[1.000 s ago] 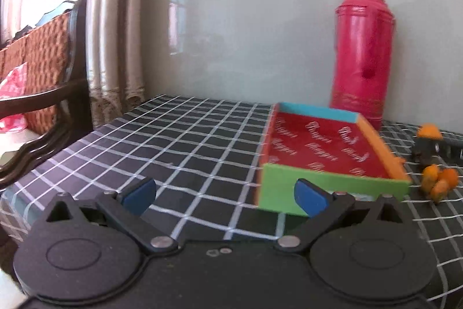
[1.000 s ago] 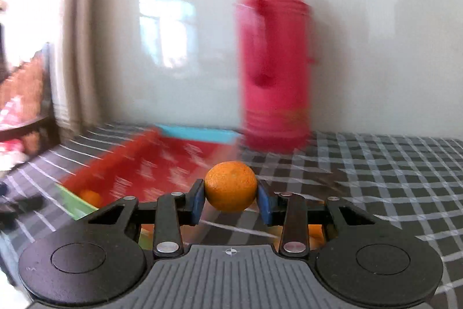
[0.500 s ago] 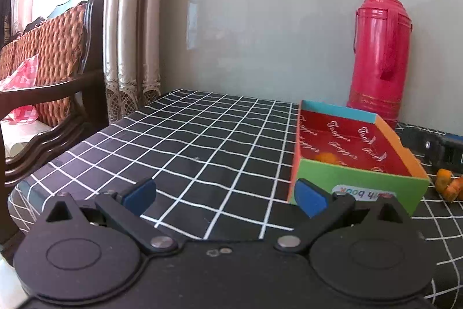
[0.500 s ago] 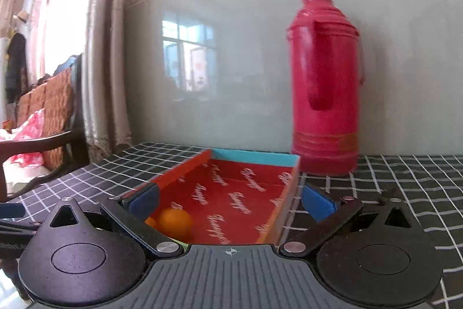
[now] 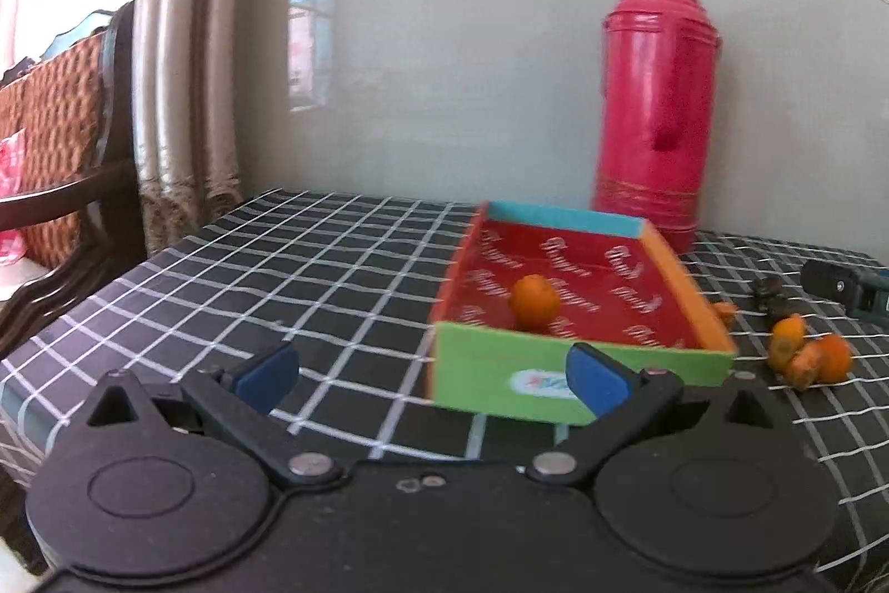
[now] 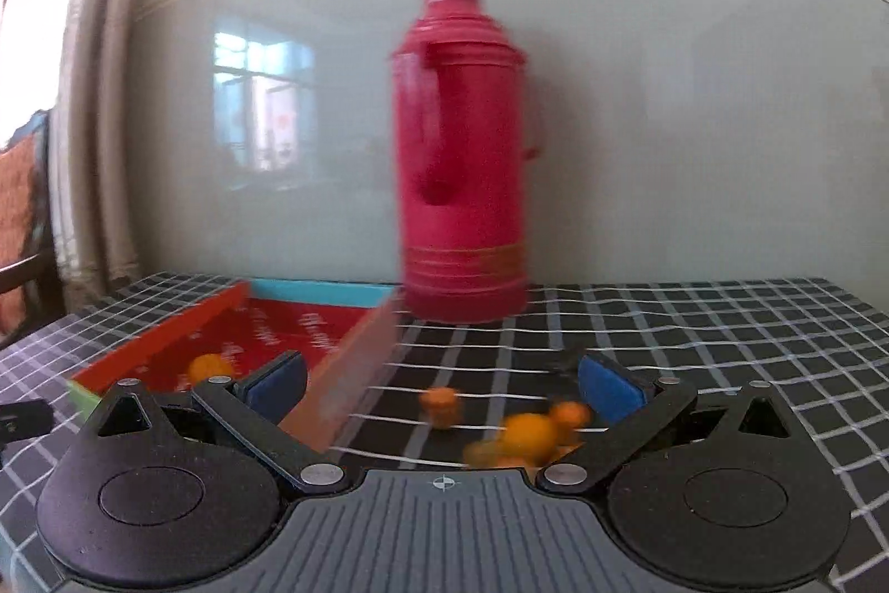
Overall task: Organize fruits
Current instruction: 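Carry an orange in the right gripper into the box and release, then grasp the brown wrinkled fruit with the left gripper and drop it in the box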
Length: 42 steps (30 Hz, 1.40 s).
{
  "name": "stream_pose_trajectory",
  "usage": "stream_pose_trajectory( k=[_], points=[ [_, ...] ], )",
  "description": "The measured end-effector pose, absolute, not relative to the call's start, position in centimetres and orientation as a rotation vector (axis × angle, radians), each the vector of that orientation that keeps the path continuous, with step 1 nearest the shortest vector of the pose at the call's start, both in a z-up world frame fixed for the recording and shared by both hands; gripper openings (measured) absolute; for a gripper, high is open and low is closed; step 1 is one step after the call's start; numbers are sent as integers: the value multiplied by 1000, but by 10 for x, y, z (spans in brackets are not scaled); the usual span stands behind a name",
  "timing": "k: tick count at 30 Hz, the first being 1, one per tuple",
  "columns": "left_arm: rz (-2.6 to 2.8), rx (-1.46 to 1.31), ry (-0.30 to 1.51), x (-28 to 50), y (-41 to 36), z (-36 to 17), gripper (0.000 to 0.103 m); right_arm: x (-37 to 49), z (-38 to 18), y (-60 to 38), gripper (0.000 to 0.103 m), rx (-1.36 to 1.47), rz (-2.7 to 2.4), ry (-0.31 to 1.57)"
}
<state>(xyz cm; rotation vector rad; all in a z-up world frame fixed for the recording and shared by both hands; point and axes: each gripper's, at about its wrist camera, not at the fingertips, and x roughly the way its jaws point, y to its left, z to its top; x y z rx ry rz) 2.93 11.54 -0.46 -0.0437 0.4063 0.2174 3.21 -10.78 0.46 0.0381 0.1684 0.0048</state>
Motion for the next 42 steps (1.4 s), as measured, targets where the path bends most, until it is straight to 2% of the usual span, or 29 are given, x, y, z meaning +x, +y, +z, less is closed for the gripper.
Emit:
stream_pose_trajectory(
  k=[13, 16, 18, 20, 27, 30, 31, 33, 34, 35, 42],
  points=[
    [-65, -4, 386, 53, 0, -7, 97, 1, 4, -208, 103, 83, -195, 171],
    [-112, 56, 447, 66, -34, -16, 93, -6, 3, -227, 103, 96, -221, 180],
    [-95, 130, 437, 71, -55, -20, 87, -6, 2, -236, 103, 111, -230, 190],
    [-137, 128, 488, 83, -66, -27, 66, -6, 1, -244, 103, 120, -241, 202],
    [-123, 97, 556, 106, -79, -41, 54, -6, 1, -262, 103, 153, -259, 217],
    [-136, 78, 597, 118, -77, -45, 46, -6, 2, -264, 103, 152, -256, 223],
    [-146, 73, 617, 121, -76, -46, 40, -4, 2, -264, 103, 151, -256, 222],
    [-164, 60, 627, 123, -75, -46, 36, -4, 3, -264, 103, 145, -253, 223],
    [-174, 58, 628, 123, -74, -46, 30, -4, 3, -265, 103, 144, -255, 224],
    [-187, 60, 626, 123, -75, -46, 13, -3, 2, -265, 103, 145, -256, 227],
    [-194, 73, 607, 117, -72, -42, 13, 0, 3, -259, 103, 143, -245, 236]
  ],
)
